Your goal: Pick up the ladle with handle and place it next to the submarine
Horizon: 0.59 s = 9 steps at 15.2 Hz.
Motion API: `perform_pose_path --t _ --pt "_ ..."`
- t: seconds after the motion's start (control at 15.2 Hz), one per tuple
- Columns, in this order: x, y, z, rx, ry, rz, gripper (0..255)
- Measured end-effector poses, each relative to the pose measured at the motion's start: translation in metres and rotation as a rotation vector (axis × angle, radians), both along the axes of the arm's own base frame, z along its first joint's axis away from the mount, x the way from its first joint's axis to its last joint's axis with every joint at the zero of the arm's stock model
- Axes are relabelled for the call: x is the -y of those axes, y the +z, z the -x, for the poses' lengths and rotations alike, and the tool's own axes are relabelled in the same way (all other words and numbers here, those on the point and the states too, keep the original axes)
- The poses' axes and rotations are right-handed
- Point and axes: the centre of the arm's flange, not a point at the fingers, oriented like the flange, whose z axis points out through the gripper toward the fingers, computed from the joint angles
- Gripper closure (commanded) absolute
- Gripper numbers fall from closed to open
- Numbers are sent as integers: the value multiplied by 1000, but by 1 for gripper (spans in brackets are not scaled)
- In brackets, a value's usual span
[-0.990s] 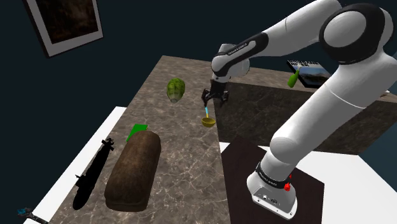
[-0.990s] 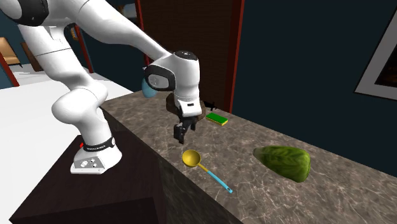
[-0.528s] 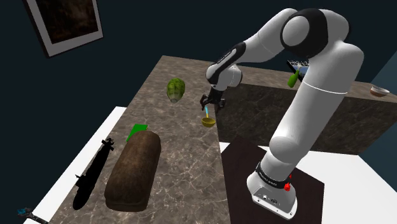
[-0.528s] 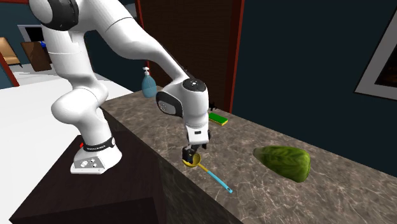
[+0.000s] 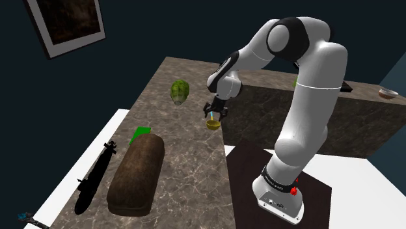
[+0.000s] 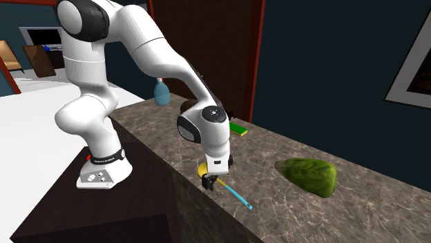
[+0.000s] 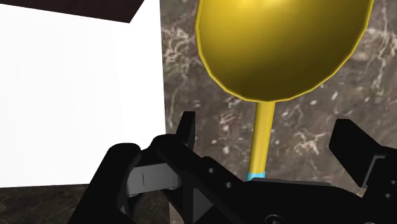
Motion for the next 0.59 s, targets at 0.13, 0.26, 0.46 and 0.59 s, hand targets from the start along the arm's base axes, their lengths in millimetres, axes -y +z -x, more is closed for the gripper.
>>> perform_pose_path --t 0.13,0.26,0.46,0.59 --pt "-2 -10 -1 0 0 0 0" --pt "-3 -14 -1 0 -1 0 0" --pt "-3 -15 -2 0 -1 0 0" --pt "-3 -15 -2 0 -1 0 0"
